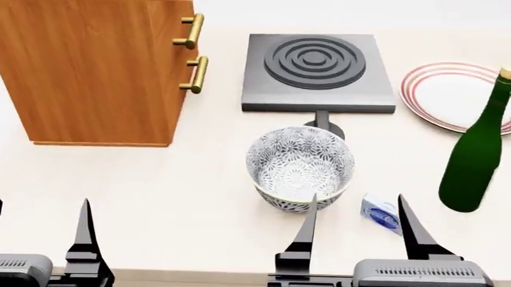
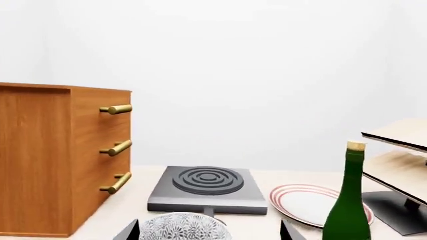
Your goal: Put the bowl on the top of the cabinet.
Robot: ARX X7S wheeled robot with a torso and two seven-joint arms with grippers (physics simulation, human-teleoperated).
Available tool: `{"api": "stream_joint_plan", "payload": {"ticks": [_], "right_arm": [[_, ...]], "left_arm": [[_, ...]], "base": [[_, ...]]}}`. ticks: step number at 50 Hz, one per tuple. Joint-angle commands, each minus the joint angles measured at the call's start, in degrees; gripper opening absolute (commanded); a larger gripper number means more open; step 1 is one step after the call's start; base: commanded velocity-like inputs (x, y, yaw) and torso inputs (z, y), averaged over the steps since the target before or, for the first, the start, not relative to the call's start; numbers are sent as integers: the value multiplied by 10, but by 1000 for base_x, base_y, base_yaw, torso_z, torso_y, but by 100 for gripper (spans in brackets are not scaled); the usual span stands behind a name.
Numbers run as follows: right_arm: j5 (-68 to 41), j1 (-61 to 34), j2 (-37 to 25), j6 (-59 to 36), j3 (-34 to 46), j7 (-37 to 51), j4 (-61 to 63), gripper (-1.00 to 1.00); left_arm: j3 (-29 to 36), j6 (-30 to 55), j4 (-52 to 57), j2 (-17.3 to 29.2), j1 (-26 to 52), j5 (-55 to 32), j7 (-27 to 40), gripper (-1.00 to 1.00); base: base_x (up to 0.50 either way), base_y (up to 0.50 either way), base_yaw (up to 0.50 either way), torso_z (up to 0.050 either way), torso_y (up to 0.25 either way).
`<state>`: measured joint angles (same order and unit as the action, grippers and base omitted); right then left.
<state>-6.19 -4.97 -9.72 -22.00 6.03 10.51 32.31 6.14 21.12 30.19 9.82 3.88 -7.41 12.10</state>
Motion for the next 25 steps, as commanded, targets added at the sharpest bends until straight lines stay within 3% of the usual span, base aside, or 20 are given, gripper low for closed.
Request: {"api": "stream_joint_plan", "payload": {"ticks": [1,13,25], "right_arm": [[1,-2,-3,4,6,7,-6,100],[-4,-2,-5,7,7,14,-7,100],[-6,-3,-10,3,10,20,-3,100]], "left_arm": [[2,-6,-5,4,0,-2,5,100],[8,-8,-1,9,-1,0,13,100],[12,-8,2,15,0,-5,19,100]], "base": [[0,500,0,0,0],[0,500,0,0,0],[0,189,0,0,0]]}}
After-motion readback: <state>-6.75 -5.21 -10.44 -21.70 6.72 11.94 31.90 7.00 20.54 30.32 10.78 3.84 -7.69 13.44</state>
